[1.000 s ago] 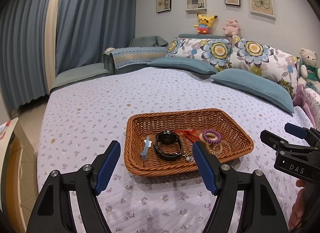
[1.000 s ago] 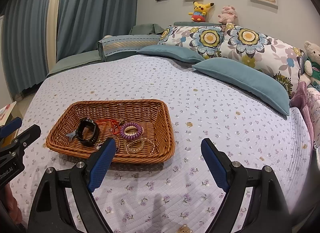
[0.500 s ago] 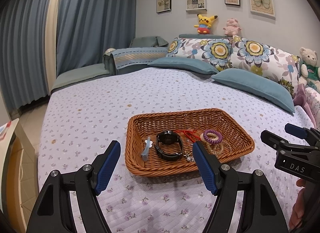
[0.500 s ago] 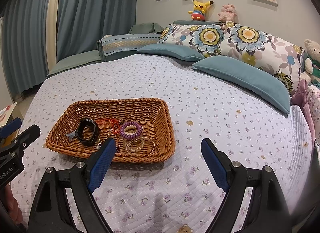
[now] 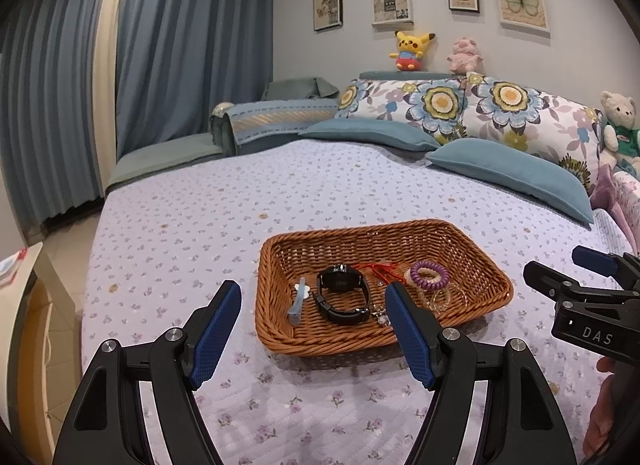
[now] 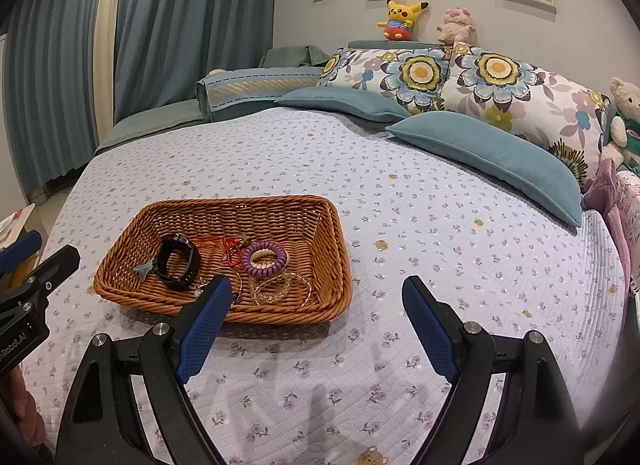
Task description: Organize jewelry
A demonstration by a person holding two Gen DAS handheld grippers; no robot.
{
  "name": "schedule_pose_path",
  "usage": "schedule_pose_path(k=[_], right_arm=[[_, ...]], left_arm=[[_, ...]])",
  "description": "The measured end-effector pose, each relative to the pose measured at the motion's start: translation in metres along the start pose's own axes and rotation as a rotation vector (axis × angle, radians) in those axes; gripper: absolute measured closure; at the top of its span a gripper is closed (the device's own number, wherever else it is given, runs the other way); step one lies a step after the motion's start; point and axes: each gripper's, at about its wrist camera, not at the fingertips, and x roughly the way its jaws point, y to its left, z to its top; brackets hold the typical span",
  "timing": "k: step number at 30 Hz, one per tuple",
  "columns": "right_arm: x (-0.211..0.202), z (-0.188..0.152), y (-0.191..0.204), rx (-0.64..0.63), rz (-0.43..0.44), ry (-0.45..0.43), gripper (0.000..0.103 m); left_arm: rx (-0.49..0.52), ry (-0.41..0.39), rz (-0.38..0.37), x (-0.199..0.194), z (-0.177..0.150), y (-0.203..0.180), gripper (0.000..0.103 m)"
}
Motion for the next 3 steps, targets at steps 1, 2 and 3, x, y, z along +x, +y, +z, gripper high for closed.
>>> schedule_pose_path(k=[1, 2, 3], right_arm=[[0.0, 0.0001, 0.0, 0.0, 0.001, 0.0, 0.015], [0.0001, 0.0001, 0.0, 0.0, 0.001, 0.0, 0.015], [0.0001, 0.0001, 0.0, 0.0, 0.001, 0.0, 0.015]], left_arm=[[0.004, -0.007, 0.004, -0.0012, 0.0004, -0.0004, 0.028], [0.007, -0.009, 0.004, -0.0023, 0.0009, -0.001, 0.028], [0.004, -0.004, -0.004, -0.0019, 0.0009, 0.0004, 0.028]])
